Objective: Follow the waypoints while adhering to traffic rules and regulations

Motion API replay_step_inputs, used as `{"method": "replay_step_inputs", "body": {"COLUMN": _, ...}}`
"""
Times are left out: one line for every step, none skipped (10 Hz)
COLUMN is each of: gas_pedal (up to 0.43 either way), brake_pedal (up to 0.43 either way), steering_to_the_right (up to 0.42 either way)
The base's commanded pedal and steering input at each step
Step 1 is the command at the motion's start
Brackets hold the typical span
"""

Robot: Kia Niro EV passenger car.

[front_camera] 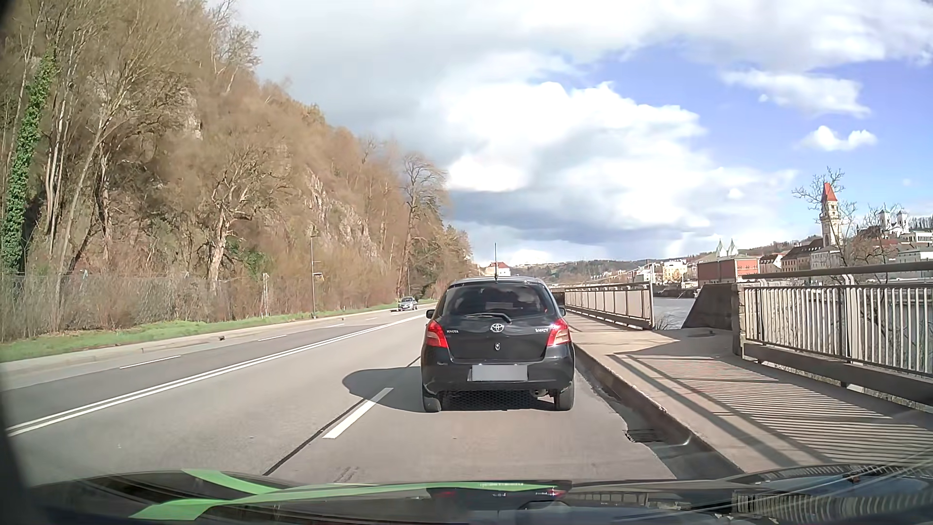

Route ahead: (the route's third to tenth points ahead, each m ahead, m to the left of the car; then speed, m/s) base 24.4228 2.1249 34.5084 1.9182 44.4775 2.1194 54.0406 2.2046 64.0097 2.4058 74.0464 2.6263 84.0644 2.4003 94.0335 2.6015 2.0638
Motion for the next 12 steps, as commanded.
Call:
{"method": "replay_step_inputs", "body": {"gas_pedal": 0.000, "brake_pedal": 0.049, "steering_to_the_right": -0.004}}
{"method": "replay_step_inputs", "body": {"gas_pedal": 0.000, "brake_pedal": 0.043, "steering_to_the_right": -0.004}}
{"method": "replay_step_inputs", "body": {"gas_pedal": 0.000, "brake_pedal": 0.037, "steering_to_the_right": -0.004}}
{"method": "replay_step_inputs", "body": {"gas_pedal": 0.000, "brake_pedal": 0.018, "steering_to_the_right": -0.004}}
{"method": "replay_step_inputs", "body": {"gas_pedal": 0.000, "brake_pedal": 0.000, "steering_to_the_right": -0.004}}
{"method": "replay_step_inputs", "body": {"gas_pedal": 0.000, "brake_pedal": 0.000, "steering_to_the_right": -0.004}}
{"method": "replay_step_inputs", "body": {"gas_pedal": 0.000, "brake_pedal": 0.000, "steering_to_the_right": -0.004}}
{"method": "replay_step_inputs", "body": {"gas_pedal": 0.000, "brake_pedal": 0.000, "steering_to_the_right": -0.004}}
{"method": "replay_step_inputs", "body": {"gas_pedal": 0.000, "brake_pedal": 0.000, "steering_to_the_right": -0.004}}
{"method": "replay_step_inputs", "body": {"gas_pedal": 0.000, "brake_pedal": 0.000, "steering_to_the_right": -0.004}}
{"method": "replay_step_inputs", "body": {"gas_pedal": 0.000, "brake_pedal": 0.000, "steering_to_the_right": -0.004}}
{"method": "replay_step_inputs", "body": {"gas_pedal": 0.000, "brake_pedal": 0.000, "steering_to_the_right": -0.004}}
